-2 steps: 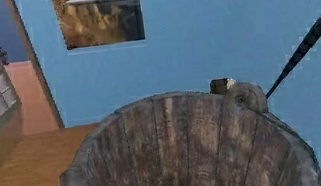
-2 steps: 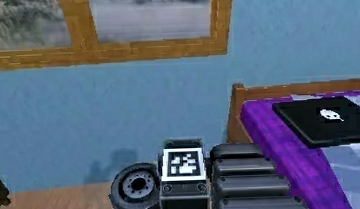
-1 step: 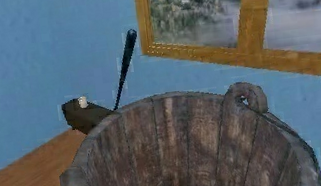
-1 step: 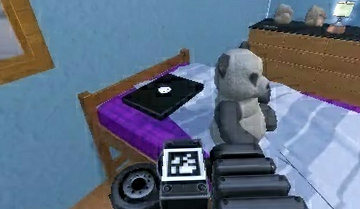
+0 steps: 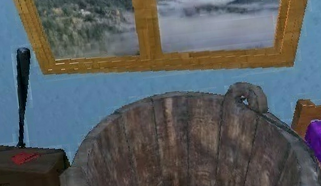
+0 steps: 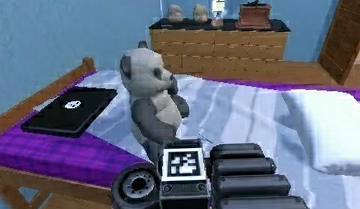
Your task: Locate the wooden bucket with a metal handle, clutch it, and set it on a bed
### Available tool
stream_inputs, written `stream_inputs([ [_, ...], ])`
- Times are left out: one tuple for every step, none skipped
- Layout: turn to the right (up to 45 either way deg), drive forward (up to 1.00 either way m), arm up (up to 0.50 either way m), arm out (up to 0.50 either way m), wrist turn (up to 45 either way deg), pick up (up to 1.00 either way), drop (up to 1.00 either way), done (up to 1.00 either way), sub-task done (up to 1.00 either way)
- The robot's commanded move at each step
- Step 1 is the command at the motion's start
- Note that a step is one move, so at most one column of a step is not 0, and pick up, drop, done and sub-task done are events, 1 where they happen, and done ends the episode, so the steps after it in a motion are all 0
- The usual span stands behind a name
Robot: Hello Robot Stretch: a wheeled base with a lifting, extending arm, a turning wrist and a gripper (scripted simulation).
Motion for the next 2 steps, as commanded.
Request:
stream_inputs([
  [0.0,0.0,0.0,0.48,0.0,0.0,0.0,0.0,0.0],
  [0.0,0.0,0.0,0.0,45.0,0.0,0.0,0.0,0.0],
])
